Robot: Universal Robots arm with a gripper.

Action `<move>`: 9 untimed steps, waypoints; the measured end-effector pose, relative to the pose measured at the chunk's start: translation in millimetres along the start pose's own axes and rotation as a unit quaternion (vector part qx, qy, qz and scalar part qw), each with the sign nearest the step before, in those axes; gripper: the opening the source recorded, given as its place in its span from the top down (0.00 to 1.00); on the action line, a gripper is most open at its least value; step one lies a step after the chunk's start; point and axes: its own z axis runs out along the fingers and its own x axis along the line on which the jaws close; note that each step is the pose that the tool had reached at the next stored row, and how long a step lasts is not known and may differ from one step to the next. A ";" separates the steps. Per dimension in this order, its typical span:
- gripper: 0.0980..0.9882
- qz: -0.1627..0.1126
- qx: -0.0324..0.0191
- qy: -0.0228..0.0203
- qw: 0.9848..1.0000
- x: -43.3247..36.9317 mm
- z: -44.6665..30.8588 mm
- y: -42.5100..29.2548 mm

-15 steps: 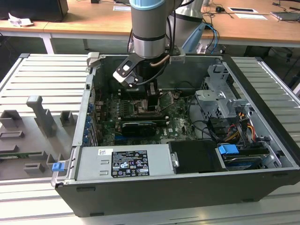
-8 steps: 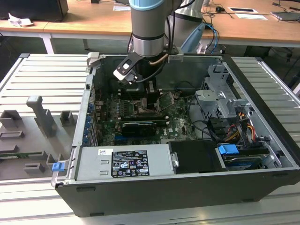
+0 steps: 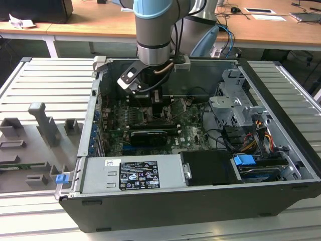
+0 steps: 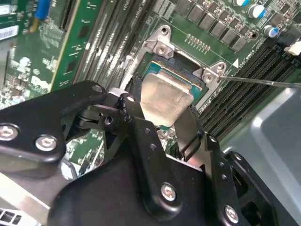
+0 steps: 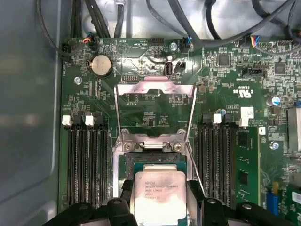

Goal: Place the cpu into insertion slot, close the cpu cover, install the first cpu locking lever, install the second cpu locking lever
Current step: 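Place the cpu into insertion slot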

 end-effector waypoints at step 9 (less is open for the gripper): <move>0.52 0.000 0.000 0.000 1.000 5.6 10.3 0.5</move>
